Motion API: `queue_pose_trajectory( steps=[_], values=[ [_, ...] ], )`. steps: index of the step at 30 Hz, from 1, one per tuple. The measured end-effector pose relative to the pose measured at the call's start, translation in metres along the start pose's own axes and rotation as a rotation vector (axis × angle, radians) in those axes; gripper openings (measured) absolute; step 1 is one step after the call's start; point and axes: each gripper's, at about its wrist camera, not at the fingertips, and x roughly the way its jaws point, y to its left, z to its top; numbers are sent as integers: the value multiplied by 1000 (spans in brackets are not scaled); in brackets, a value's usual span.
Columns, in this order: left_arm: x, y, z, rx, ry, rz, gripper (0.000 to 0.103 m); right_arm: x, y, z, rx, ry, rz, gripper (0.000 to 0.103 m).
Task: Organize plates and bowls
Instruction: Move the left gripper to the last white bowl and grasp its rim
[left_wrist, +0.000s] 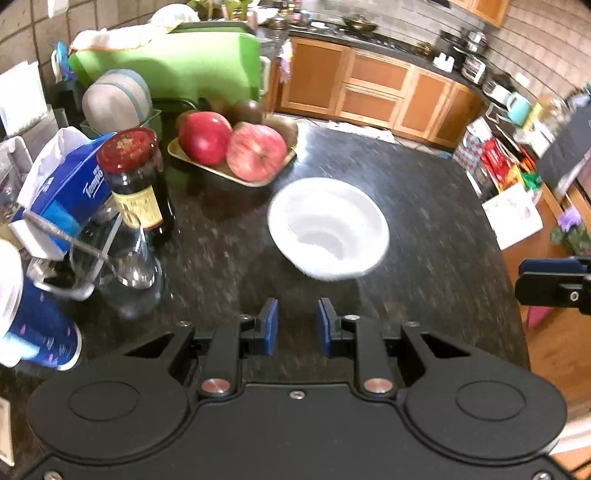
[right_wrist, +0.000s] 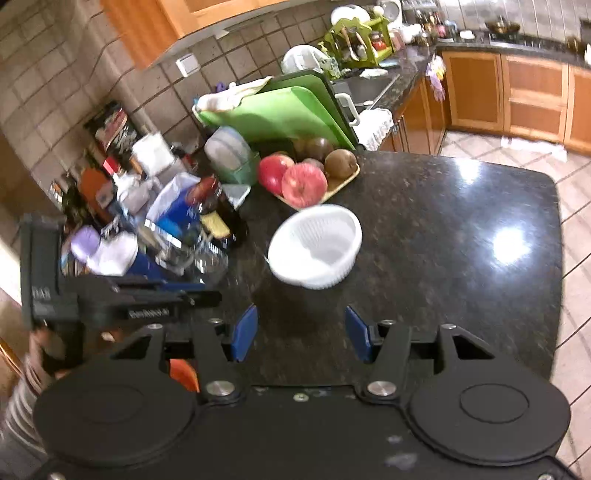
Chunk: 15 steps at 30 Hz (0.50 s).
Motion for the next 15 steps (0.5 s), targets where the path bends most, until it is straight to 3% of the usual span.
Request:
queue_pose_trajectory(
  steps=[3,6,8,15],
  values=[
    [20,12,20,-41,27,-27,33,36,-5,27,16,41,-52,48],
    [41,19,33,-55,57,-9,33,77,-13,46,47,86,-96,32],
    [57,21,41,-55,79,0,33,99,-22,51,67,110,-122,28],
    [80,29,58,-81,99,-48,30,150,-45,60,116,143,-173,27]
  ],
)
